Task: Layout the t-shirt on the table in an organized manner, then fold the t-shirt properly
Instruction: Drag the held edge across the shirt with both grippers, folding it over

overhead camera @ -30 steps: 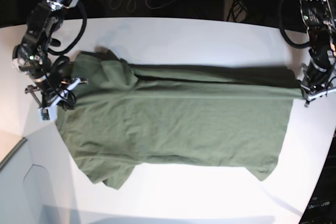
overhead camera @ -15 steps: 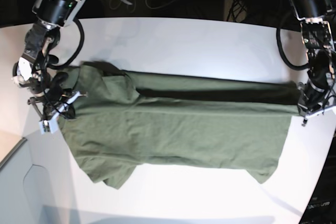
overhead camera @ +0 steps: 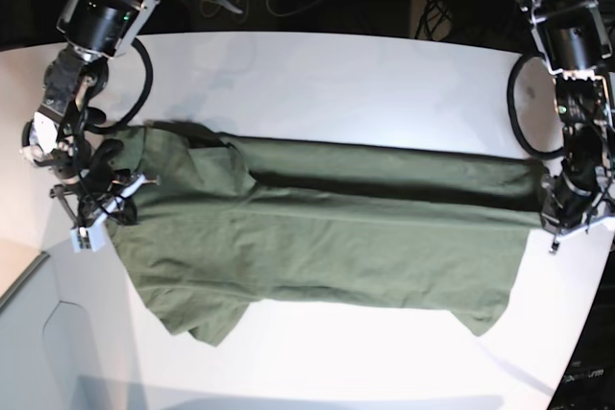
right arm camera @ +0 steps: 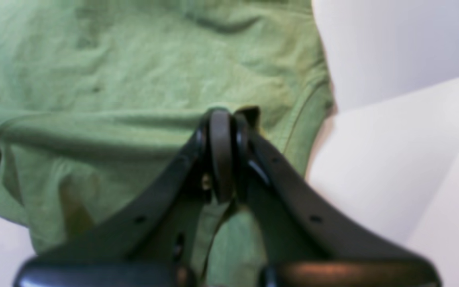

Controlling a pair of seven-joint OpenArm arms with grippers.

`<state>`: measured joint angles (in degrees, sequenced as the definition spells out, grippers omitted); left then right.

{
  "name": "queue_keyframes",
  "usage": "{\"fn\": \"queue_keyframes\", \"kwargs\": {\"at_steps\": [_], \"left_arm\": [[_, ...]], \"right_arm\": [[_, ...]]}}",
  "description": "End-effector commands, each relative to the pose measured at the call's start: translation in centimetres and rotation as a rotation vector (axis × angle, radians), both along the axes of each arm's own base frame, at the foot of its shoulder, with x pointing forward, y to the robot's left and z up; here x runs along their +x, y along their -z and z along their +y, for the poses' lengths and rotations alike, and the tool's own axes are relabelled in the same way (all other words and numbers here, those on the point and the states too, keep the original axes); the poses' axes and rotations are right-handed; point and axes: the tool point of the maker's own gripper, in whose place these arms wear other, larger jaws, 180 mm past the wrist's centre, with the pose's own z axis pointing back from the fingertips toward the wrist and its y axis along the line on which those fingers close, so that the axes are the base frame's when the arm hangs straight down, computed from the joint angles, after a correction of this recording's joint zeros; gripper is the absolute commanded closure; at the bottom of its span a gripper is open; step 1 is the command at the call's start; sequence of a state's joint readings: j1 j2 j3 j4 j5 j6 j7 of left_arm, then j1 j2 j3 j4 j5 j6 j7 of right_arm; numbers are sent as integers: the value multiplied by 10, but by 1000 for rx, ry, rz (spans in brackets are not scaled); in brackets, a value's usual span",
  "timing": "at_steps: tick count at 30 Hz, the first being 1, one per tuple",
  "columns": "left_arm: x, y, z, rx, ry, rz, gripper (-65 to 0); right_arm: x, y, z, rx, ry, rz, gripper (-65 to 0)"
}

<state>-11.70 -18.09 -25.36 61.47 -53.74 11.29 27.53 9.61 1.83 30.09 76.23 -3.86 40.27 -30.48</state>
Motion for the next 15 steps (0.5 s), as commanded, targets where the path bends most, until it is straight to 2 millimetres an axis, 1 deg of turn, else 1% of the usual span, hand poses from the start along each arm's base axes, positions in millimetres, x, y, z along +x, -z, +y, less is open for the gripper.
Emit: {"fn": "queue_keyframes", "kwargs": {"at_steps": [1, 5, 7, 8, 9, 12, 13, 14, 15], "left_arm": [[11, -18, 10, 18, -13, -45, -9], [12, -14, 12, 7, -19, -32, -11], [12, -14, 12, 9, -19, -32, -41], [12, -14, 12, 10, -19, -32, -73], [12, -15, 12, 11, -18, -34, -119], [12, -16, 12, 12, -20, -34, -283], [12, -19, 12, 17, -19, -41, -321], [14, -26, 12, 26, -13, -58, -331], [14, -29, 11, 34, -9, -66, -331]], "right_arm": [[12, -18, -4, 2, 9, -67, 0], [13, -19, -5, -1, 8, -68, 0], [16, -22, -5, -2, 8, -76, -56], [16, -22, -5, -3, 8, -74, -91], [16, -22, -7, -7, 8, -70, -133], [15, -22, -8, -9, 9, -68, -274], [15, -22, -8, -10, 9, -71, -312], [14, -22, -9, -9, 12, -71, -343], [14, -23, -10, -11, 15, -74, -356]]}}
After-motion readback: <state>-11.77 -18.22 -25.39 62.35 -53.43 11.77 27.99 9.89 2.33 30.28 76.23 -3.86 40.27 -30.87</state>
